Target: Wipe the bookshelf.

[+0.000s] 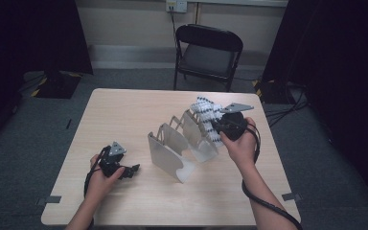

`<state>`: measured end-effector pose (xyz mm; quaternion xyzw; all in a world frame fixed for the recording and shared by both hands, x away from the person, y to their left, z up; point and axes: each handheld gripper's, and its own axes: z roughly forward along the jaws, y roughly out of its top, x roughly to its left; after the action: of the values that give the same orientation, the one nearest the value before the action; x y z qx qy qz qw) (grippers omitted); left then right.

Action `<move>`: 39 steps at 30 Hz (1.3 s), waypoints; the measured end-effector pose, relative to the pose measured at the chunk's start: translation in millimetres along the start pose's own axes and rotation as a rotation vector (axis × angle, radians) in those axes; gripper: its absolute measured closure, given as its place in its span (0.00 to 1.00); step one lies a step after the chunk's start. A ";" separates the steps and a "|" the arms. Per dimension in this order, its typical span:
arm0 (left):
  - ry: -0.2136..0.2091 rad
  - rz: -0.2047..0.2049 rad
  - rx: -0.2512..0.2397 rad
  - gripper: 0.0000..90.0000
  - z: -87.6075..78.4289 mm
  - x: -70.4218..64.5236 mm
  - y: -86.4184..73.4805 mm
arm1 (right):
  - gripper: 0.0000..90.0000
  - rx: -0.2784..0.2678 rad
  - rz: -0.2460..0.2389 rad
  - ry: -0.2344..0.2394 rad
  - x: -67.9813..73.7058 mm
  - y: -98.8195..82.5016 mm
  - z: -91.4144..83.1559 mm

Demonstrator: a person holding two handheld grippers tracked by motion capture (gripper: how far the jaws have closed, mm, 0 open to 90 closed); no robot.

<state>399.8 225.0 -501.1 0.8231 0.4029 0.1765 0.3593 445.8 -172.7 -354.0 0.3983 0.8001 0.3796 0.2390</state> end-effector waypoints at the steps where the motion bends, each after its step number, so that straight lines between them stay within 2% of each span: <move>1: 0.000 0.000 0.000 0.12 0.0 0.0 0.0 | 0.89 0.000 0.010 0.010 0.2 -1.9 3.0; 4: 0.000 0.000 0.000 0.12 0.0 0.0 0.0 | 0.89 0.017 0.003 0.003 3.9 -8.6 13.1; 6: 0.000 0.000 0.000 0.12 0.0 0.0 0.0 | 0.89 0.026 0.023 0.018 5.0 -14.1 20.4; 15: 0.000 0.001 0.000 0.12 -0.1 0.2 0.0 | 0.89 0.076 0.061 0.014 6.0 -46.2 51.1; 20: -0.001 0.000 0.000 0.12 0.0 0.1 0.0 | 0.89 0.103 0.085 0.006 6.1 -65.4 61.1; 29: -0.001 0.000 0.000 0.12 0.0 0.1 0.0 | 0.89 0.140 0.136 -0.002 -1.0 -96.6 66.1; 39: 0.000 0.000 0.000 0.12 0.0 0.0 0.0 | 0.88 0.155 0.167 0.035 -1.5 -112.3 57.1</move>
<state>399.8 225.0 -501.0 0.8231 0.4028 0.1766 0.3593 434.5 -194.4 -477.7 0.4743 0.7950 0.3421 0.1612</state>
